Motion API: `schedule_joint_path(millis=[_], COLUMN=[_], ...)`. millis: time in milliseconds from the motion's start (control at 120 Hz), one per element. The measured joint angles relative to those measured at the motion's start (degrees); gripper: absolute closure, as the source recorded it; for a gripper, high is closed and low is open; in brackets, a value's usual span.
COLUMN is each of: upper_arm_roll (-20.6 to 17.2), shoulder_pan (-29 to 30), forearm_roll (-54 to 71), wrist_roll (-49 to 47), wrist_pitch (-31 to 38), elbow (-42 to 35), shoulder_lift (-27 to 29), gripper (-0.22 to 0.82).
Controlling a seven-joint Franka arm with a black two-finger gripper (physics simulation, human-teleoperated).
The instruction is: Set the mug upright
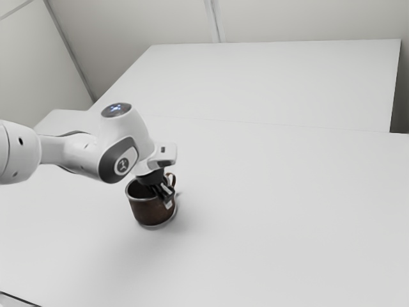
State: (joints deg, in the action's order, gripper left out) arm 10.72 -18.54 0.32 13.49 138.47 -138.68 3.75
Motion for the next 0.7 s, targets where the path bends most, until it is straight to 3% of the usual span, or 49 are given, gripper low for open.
schedule_joint_path(millis=[275, 492, 700], upper_arm_roll=[0.0, 0.2, 0.3], shoulder_pan=[-1.0, -1.3, -1.5], forearm_roll=[0.9, 0.2, -0.4], wrist_roll=[-11.4, -15.2, -17.2], wrist_pitch=[-0.3, -0.9, -1.2], elbow=[-0.8, 0.0, 0.9], shoulder_lift=[-0.3, -0.4, 0.3], gripper=[0.78, 0.33, 0.12])
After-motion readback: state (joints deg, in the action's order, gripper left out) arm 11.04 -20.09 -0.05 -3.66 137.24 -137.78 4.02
